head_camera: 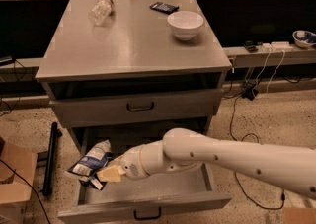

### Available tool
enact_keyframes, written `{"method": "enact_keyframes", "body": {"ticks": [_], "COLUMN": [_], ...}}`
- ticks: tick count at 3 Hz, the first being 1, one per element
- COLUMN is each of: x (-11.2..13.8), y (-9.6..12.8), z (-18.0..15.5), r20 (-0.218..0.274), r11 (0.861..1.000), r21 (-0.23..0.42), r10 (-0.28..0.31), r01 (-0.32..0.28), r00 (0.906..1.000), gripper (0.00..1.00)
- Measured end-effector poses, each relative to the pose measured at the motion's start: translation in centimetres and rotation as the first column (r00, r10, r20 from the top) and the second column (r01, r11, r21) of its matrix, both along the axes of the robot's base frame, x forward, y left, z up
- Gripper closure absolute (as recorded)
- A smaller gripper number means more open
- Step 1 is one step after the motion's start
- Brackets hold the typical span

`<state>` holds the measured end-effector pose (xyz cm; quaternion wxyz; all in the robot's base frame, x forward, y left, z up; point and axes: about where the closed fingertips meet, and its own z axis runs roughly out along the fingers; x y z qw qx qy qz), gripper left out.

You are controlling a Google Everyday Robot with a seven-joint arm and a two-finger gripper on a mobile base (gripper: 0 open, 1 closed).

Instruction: Pick blue chip bag from middle drawer and place on counter

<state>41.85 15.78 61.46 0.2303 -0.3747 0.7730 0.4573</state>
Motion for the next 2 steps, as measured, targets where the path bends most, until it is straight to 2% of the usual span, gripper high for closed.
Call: {"method": "enact_keyframes", "body": {"ticks": [1, 2], "x": [1.4, 6.9], "y": [-5.6, -15.2], "z": [6.7, 14.6], "r20": [0.113, 0.248], "r11": [0.999, 0.989], "r21": [0.044, 0.006], "r10": [-0.035, -0.144], "r01": [0.030, 0.147], "r00": [0.9930, 0.9581], "gripper": [1.00, 1.00]}}
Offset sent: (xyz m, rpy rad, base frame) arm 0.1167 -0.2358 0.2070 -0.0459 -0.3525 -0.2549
